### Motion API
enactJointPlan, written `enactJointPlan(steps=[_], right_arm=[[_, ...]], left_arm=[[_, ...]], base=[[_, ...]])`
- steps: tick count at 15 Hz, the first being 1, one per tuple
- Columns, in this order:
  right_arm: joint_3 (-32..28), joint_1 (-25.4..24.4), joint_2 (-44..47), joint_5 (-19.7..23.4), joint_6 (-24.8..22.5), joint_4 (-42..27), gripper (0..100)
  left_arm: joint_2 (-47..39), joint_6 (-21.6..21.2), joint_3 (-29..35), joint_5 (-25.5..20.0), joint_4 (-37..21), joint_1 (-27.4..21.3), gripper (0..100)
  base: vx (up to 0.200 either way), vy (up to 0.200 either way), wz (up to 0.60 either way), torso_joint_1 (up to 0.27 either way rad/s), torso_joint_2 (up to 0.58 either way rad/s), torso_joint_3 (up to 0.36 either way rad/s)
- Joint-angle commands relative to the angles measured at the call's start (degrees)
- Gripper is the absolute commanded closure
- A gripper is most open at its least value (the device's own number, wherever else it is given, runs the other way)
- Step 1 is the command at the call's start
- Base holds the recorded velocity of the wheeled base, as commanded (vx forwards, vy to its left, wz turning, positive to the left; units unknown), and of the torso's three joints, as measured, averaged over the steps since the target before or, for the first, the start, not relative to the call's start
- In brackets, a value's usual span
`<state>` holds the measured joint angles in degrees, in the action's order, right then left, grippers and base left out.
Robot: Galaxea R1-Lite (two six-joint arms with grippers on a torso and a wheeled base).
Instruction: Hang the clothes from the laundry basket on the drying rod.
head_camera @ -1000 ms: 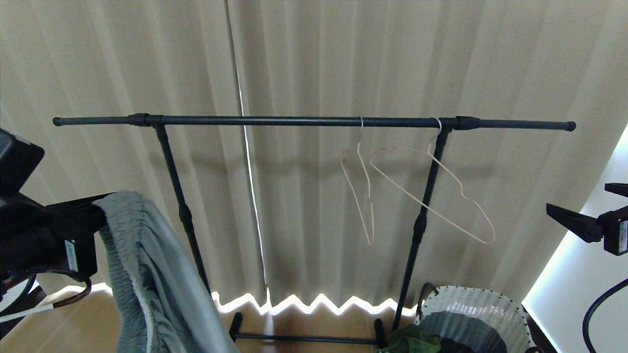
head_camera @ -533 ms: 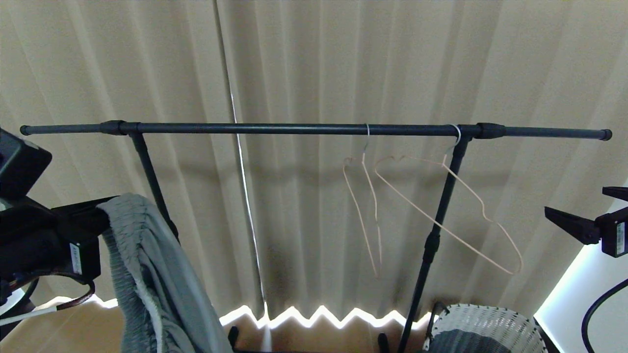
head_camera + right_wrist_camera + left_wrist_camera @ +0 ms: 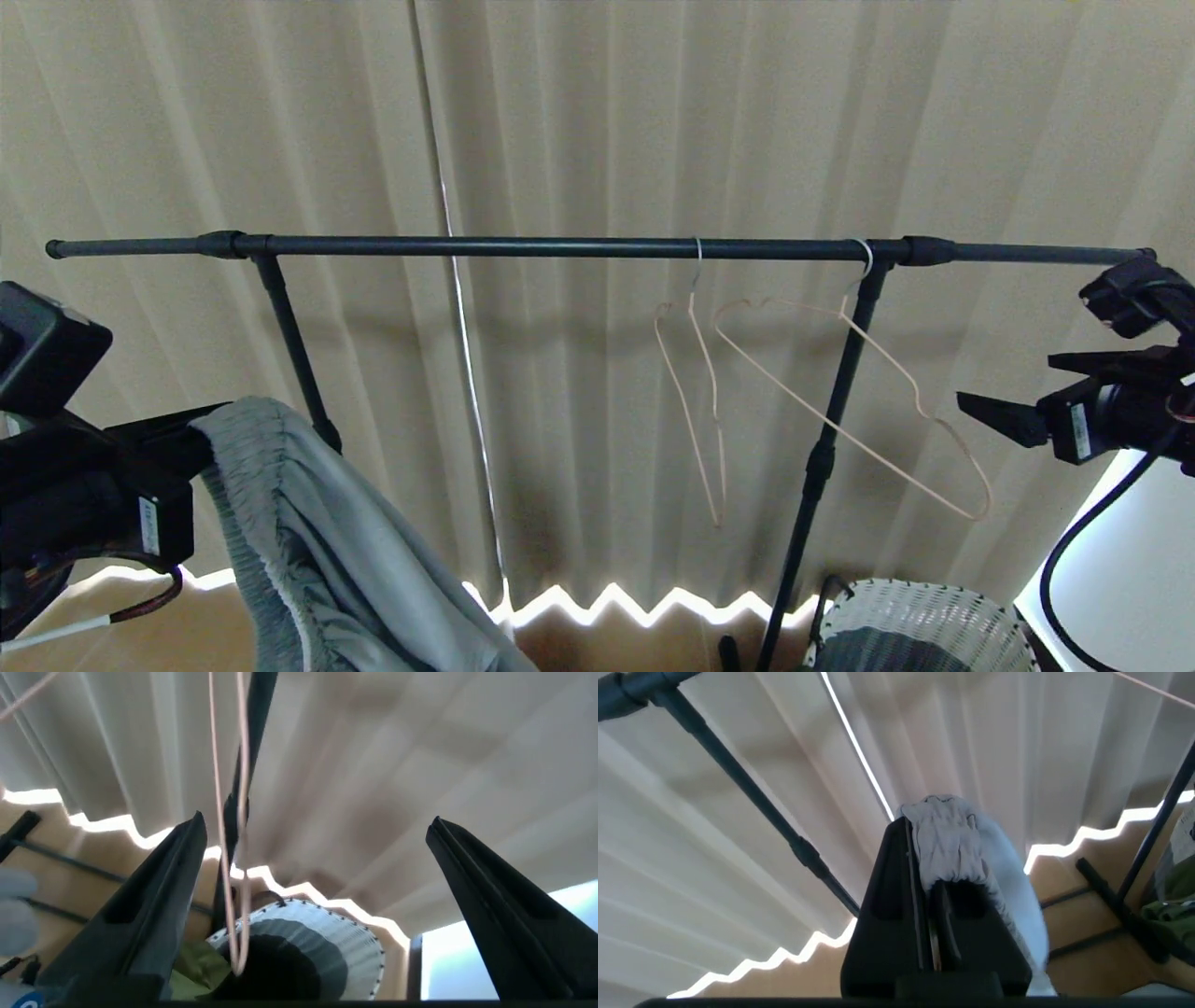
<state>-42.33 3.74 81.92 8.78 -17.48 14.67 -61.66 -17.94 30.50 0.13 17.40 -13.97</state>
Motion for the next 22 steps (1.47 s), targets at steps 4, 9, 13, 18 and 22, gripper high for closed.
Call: enactJointPlan(steps=[4,9,13,18,22], right_arm=[[-5.6,-1.4,12.3,0.2,0.3,0.0,0],[-9.3,-1.5,18.5,0.7,0.3,0.0,0],[-13.0,-5.5,20.3,4.4,4.6,-1.9,0],[-20.6,-6.2,23.0,5.6,7.4,-11.4,0],[-20.2,-5.8,23.4,5.2,7.3,-11.8,0]], left_arm=[[1.5,0.1,-0.9,0.0,0.0,-0.1,100],[2.3,0.2,-2.3,0.0,0.0,-0.2,100],[2.2,0.2,-2.1,0.0,0.0,-0.4,100],[2.3,0.1,-2.2,0.0,0.0,-0.4,100],[2.3,0.1,-2.2,0.0,0.0,-0.4,100]], base=[[0.000,0.000,0.00,0.000,0.00,0.000],[0.000,0.000,0.00,0.000,0.00,0.000],[0.000,0.000,0.00,0.000,0.00,0.000],[0.000,0.000,0.00,0.000,0.00,0.000],[0.000,0.000,0.00,0.000,0.00,0.000]])
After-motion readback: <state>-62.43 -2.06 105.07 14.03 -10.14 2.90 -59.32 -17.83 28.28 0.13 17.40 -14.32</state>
